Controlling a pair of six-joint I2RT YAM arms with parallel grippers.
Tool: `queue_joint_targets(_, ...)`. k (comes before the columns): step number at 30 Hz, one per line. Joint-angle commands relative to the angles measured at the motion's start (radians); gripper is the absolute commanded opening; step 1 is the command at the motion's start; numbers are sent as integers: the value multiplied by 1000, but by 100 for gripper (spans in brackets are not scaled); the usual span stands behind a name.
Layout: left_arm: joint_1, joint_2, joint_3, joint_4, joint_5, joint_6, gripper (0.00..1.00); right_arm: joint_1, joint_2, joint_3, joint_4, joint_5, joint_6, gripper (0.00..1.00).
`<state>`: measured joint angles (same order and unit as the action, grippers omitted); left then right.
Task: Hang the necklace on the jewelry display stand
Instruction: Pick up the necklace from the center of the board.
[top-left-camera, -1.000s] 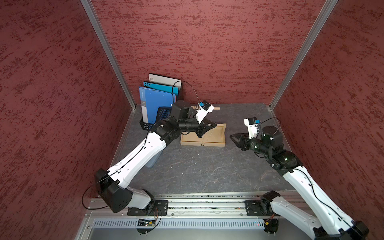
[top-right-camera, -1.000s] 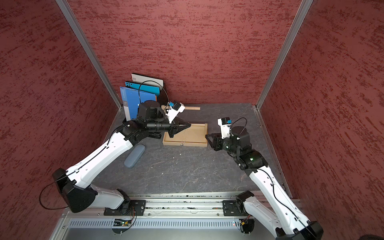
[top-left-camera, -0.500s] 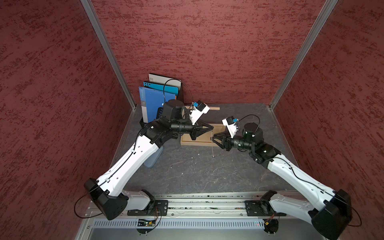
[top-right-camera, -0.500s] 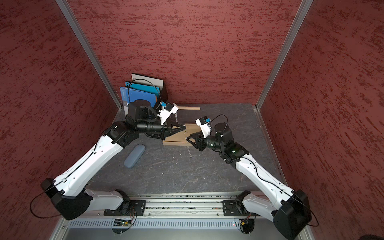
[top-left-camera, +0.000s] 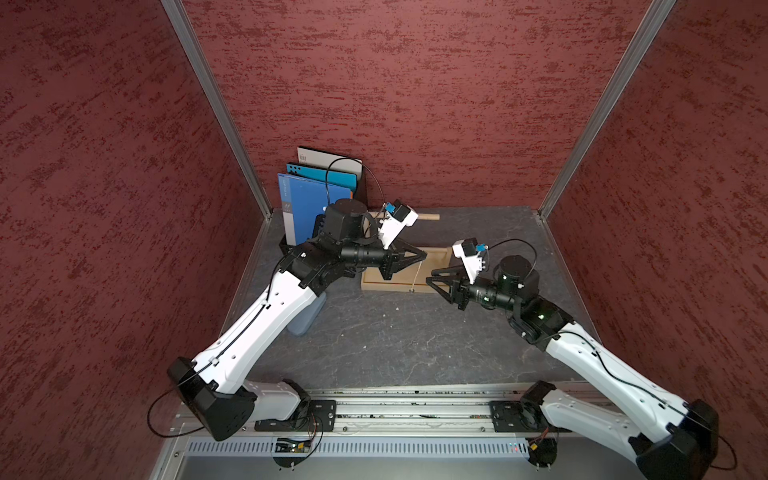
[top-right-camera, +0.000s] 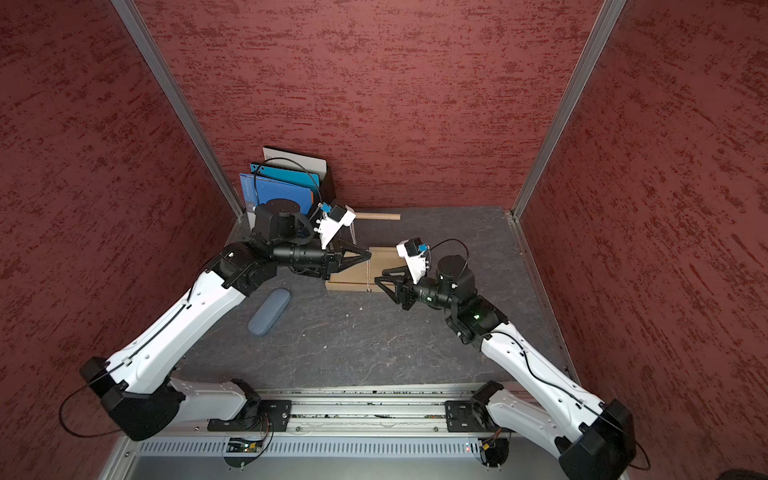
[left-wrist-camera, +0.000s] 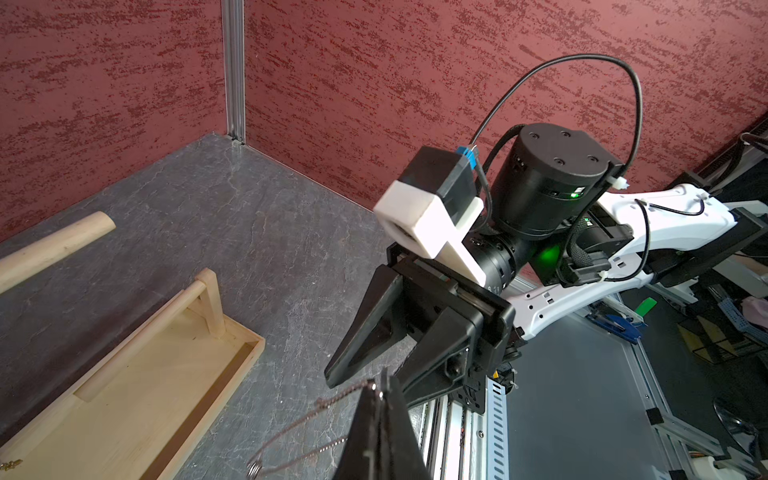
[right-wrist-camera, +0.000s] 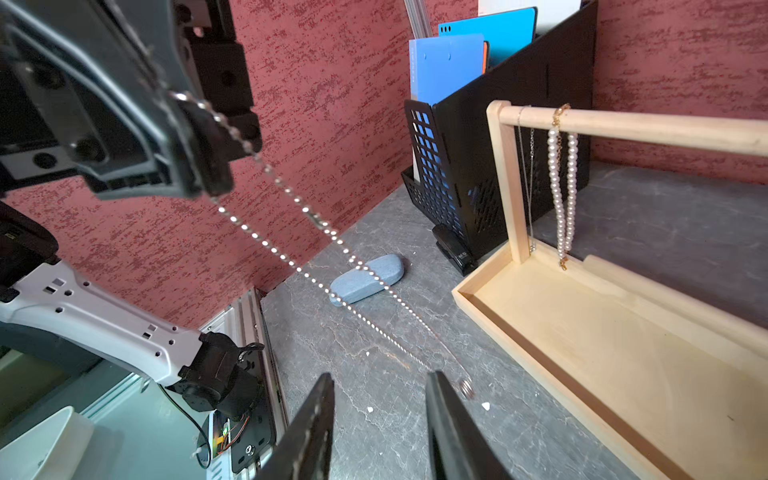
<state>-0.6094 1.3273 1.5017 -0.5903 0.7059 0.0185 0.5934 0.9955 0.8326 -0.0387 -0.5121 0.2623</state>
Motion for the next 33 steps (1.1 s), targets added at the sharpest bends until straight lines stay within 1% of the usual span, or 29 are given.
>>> queue_joint_targets(1, 8, -20, -12, 16, 16, -12, 0, 3, 5, -1, 28, 10, -7, 36)
queue_joint_targets(12, 7, -31, -31, 57, 42, -58, 0, 36, 103, 54, 53, -6, -20, 34)
queue_joint_targets(16, 6, -43, -40, 62, 40, -58, 0, 48, 100, 47, 56, 27, -26, 30)
queue_joint_targets(25, 10, -63, -61, 51, 34, -48, 0, 51, 65, 49, 24, 49, -34, 30)
queue_joint_targets(33, 8, -57, -64, 83, 53, -71, 0, 80, 114, 82, 34, 35, -28, 29)
